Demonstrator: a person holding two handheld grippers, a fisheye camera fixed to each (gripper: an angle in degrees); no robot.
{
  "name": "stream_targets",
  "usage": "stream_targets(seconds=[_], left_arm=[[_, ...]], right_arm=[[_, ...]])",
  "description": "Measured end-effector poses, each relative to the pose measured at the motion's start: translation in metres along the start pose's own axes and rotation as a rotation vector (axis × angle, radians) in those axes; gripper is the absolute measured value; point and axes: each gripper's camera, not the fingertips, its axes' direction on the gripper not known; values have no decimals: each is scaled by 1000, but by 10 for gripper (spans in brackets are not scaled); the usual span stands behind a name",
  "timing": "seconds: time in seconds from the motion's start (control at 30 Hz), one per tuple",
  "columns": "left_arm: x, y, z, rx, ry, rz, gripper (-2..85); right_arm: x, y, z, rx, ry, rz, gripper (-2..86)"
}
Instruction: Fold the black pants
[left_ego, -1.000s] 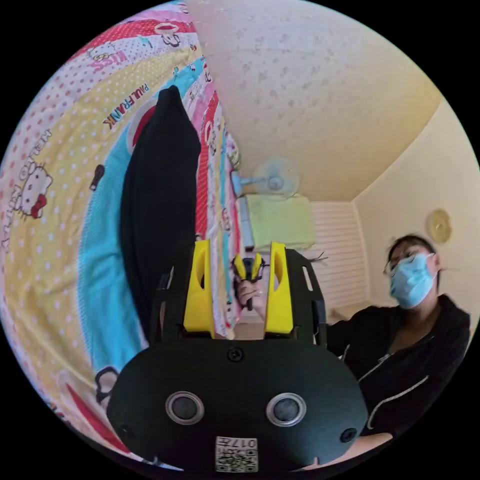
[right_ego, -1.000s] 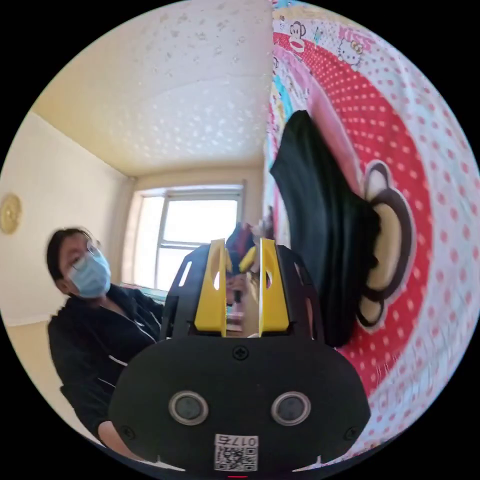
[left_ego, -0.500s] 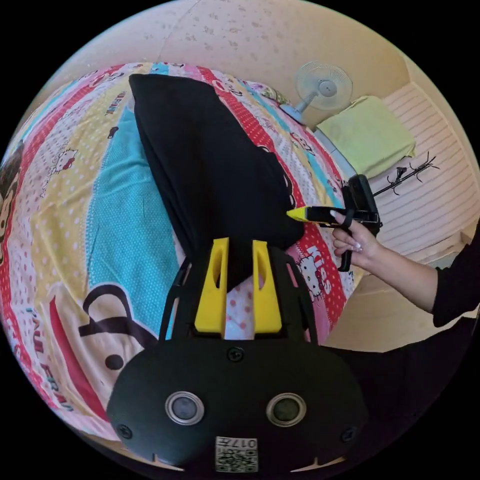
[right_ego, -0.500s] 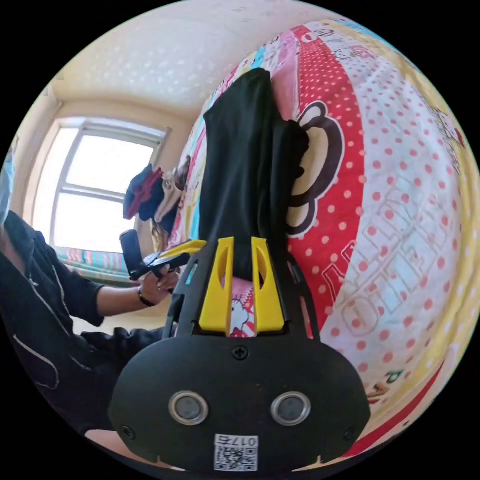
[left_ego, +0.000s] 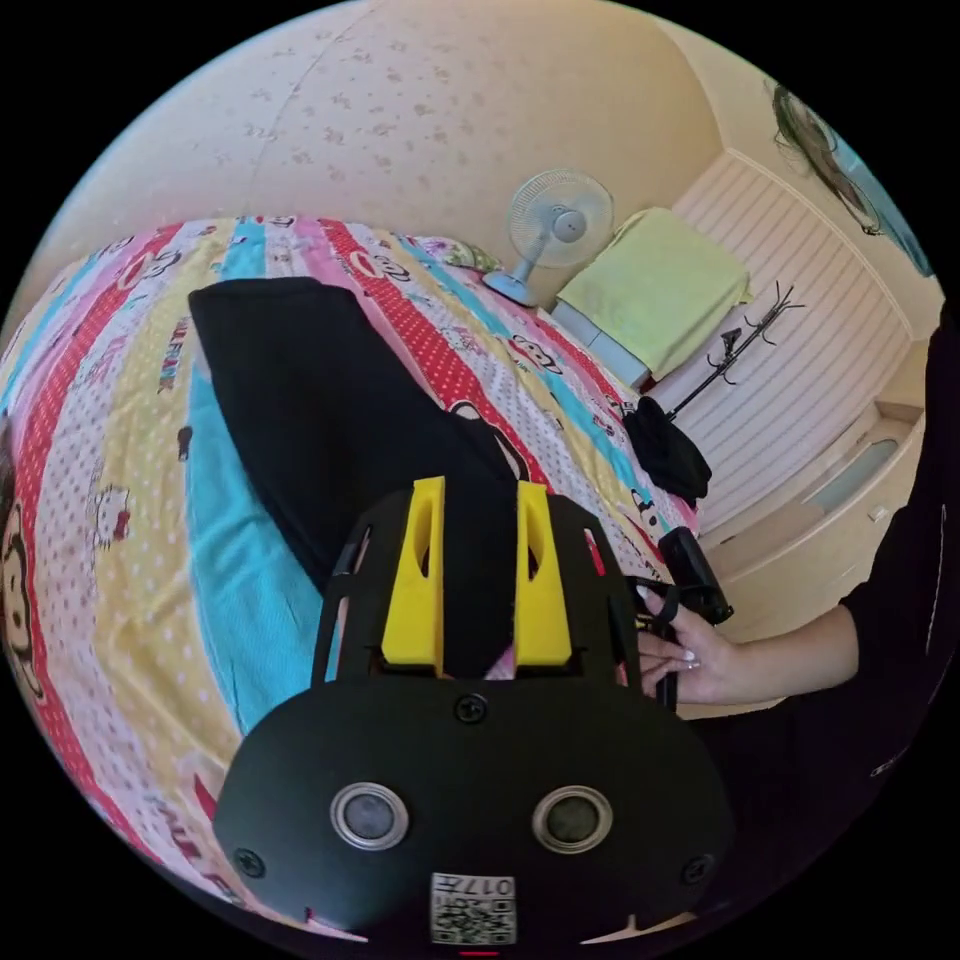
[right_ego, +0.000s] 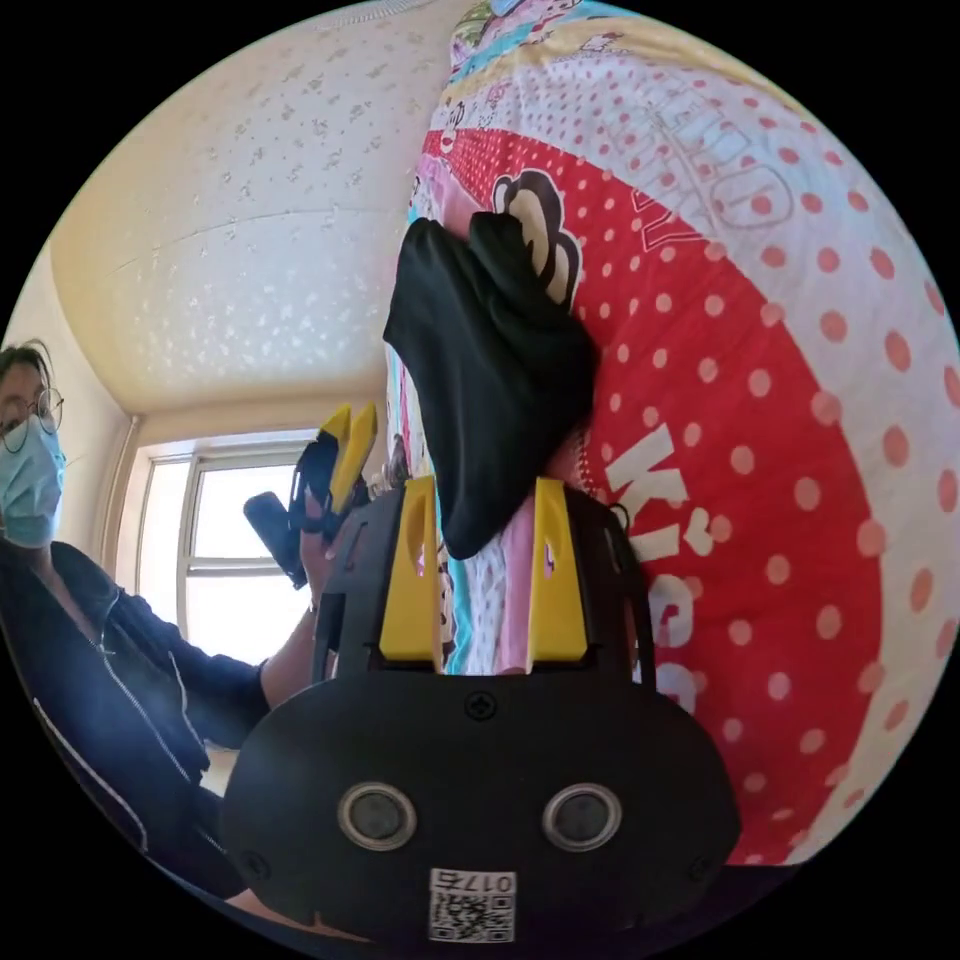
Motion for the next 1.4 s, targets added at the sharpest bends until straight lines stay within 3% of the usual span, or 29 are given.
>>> stream_targets(seconds=[0.17,0.27,0.47,0.6,0.87,1.07,1.17,1.27,1.4], left_arm=[[-47,-93,22,-9,146,28,98],[-45,-136,14,11,126,111,91],[-11,-164,31,-142,44,396,77],[8,-151,63,-269,34,514,87],[33,-78,111,-440,-29,472,66],[81,-50,100,-353,145,352,42],[105,-41,102,-292,147,369,15],[105,-16,158,-489,164,349,-5],[75,-12,174,-484,288,223,-9]], right_arm=[[5,-4,21,199,-56,122,125],[5,-10,28,254,-63,152,95],[10,-9,8,267,-279,341,42],[-15,-8,-19,203,-289,339,29],[-54,13,-116,6,-90,239,12],[-87,32,-196,-105,-18,272,7],[-109,30,-224,-124,39,285,8],[-134,23,-236,-131,55,282,10],[-159,-6,-235,-157,31,214,16]])
